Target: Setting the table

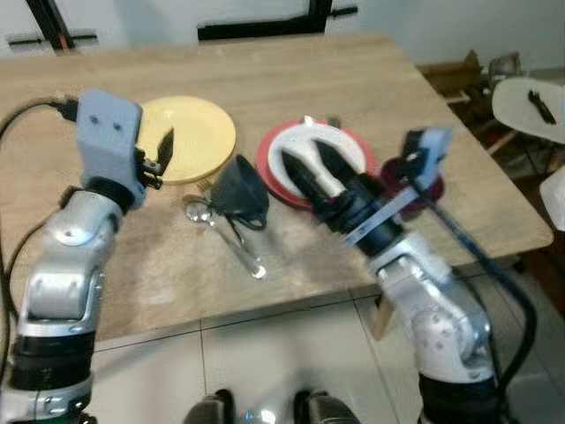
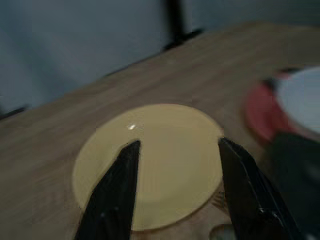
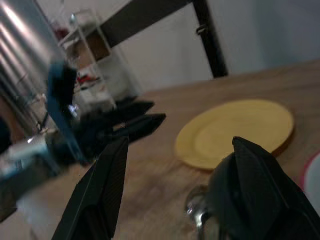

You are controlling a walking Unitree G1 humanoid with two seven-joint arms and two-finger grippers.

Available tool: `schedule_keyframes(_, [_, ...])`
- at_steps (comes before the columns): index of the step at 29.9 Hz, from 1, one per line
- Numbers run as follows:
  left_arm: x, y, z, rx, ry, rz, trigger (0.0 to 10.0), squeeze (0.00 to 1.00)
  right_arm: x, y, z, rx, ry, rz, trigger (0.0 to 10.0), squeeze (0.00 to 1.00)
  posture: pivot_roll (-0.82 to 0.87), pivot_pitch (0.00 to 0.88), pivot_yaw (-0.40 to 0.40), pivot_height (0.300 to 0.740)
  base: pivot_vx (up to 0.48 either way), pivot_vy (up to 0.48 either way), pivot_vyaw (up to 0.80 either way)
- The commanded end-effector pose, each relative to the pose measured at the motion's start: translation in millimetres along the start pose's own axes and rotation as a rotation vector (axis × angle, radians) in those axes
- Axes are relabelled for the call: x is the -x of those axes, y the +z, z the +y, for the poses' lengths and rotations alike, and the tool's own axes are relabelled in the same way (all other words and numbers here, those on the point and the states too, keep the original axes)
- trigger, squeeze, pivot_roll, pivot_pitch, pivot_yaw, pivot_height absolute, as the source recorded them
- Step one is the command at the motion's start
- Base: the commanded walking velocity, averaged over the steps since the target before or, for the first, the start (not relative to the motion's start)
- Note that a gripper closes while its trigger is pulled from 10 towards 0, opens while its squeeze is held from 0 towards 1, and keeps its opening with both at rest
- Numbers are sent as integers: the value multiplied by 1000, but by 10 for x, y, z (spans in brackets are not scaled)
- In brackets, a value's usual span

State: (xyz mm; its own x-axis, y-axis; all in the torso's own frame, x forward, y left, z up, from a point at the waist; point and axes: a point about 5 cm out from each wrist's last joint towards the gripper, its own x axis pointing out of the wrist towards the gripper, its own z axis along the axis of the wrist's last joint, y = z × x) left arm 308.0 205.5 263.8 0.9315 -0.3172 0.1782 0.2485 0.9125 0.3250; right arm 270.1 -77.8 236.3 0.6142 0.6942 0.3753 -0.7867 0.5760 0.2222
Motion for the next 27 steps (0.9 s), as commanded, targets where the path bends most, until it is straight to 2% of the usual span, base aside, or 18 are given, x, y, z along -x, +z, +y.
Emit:
schedule_keyframes(1, [20,20,-44,17,-67,-6,10000,0,37,8,20,-5,16,-2,10000,0,-46,111,41,740,0,0,0])
schedule_keyframes(5, [-38,-45,-34,-33,-186,52,10000,0,41,-6,20,-5,29,10,10000,0,-45,104,45,740,0,0,0])
schedule_keyframes(6, [-119,-103,-144,-63,-279,64,10000,0,32,-6,21,-8,34,10,10000,0,-39,100,42,740,0,0,0])
schedule_keyframes(7, [-119,-103,-144,-63,-279,64,10000,0,32,-6,21,-8,34,10,10000,0,-39,100,42,740,0,0,0])
schedule_keyframes(8, [-164,-126,-222,-48,-327,63,10000,0,21,-12,17,-8,29,7,10000,0,-38,100,43,740,0,0,0])
schedule_keyframes(11, [-418,-178,-453,-5,-407,57,10000,0,-16,-36,-17,-5,-10,-2,10000,0,-39,98,47,740,0,0,0])
schedule_keyframes(14, [-663,-78,-676,4,-459,16,10000,0,-35,-42,-56,4,-49,-9,10000,0,-52,96,49,740,0,0,0])
schedule_keyframes(19, [-799,92,-785,-22,-493,-37,10000,0,-33,-33,-72,9,-66,-15,10000,0,-57,100,54,740,0,0,0])
schedule_keyframes(20, [-859,156,-801,-68,-494,-49,10000,0,-28,-30,-72,8,-67,-17,10000,0,-57,101,55,740,0,0,0])
schedule_keyframes(21, [-859,156,-801,-68,-494,-49,10000,0,-28,-30,-72,8,-67,-17,10000,0,-57,101,55,740,0,0,0])
schedule_keyframes(22, [-967,214,-838,-195,-498,-41,10000,0,-22,-29,-70,4,-70,-20,10000,0,-50,108,60,740,0,0,0])
schedule_keyframes(23, [-994,208,-848,-242,-499,-27,10000,0,-21,-34,-71,5,-72,-20,10000,0,-51,108,60,740,0,0,0])
schedule_keyframes(25, [-1014,171,-860,-272,-505,6,10000,0,-24,-39,-70,3,-74,-20,10000,0,-52,108,62,740,0,0,0])
schedule_keyframes(26, [-1038,82,-840,-306,-495,63,10000,0,-32,-41,-68,3,-78,-23,10000,0,-51,111,66,740,0,0,0])
schedule_keyframes(27, [-1038,82,-840,-306,-495,63,10000,0,-32,-41,-68,3,-78,-23,10000,0,-51,111,66,740,0,0,0])
